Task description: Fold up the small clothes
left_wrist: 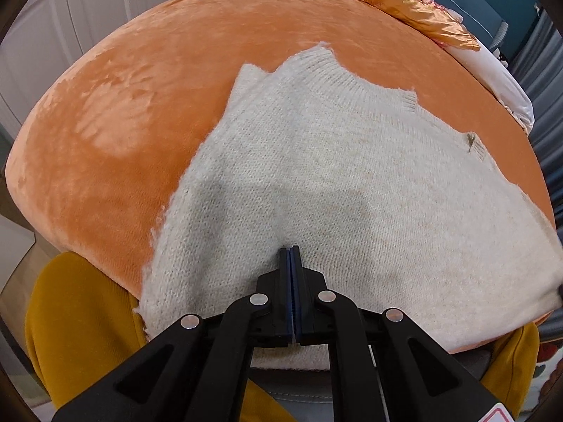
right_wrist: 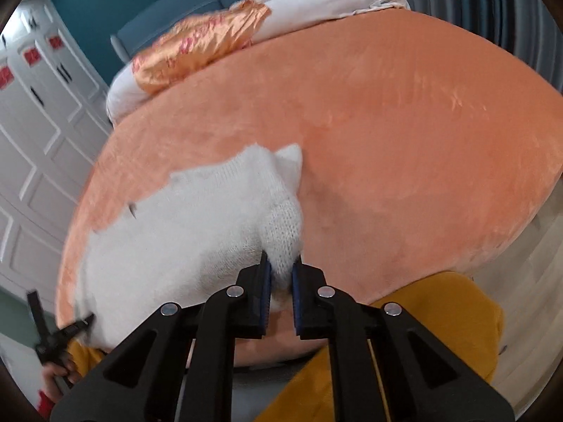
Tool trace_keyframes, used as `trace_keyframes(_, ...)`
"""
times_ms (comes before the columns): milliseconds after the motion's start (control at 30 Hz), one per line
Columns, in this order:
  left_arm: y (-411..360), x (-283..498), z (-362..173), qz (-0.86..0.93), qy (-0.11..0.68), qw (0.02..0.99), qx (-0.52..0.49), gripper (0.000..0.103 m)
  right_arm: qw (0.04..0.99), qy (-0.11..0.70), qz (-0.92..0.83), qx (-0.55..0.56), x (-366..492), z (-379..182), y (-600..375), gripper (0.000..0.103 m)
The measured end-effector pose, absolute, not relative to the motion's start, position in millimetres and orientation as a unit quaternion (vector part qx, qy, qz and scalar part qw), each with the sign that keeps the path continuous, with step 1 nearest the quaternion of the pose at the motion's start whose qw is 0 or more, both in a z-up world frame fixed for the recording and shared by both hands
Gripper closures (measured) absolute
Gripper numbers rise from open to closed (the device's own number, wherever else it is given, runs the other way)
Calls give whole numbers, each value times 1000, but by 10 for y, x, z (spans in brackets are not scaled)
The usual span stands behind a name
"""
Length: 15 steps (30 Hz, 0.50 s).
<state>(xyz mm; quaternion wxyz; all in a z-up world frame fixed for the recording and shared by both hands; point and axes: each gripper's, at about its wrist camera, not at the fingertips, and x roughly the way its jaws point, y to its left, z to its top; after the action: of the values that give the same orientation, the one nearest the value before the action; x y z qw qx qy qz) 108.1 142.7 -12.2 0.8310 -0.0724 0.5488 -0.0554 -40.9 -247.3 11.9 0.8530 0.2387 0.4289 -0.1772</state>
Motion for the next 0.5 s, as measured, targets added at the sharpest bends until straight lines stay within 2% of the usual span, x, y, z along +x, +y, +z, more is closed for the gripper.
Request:
trace_keyframes(100,1452,1082,-134,-57,549,831,-77,96,805,511,-200,227,-348,-412,-2534,95)
trace_keyframes(167,1461,1084,-142,-60,549,830,-78,96,794,527,-199,228,-304,-538,-2528,94)
trace_keyframes(333,1482,1099,-122,-61,552,828,-84,96,820,506,-192,188,-140,-147,-2457,84)
trace_keyframes(400,1488,1099,-77,-65,553,825,-94,96,830,484,-194,196,-122,-5,-2517,74)
trace_keyframes(500,1499,1113,85,-75,544,827,-118,85,840,465,-182,211,8,119,-2667,68)
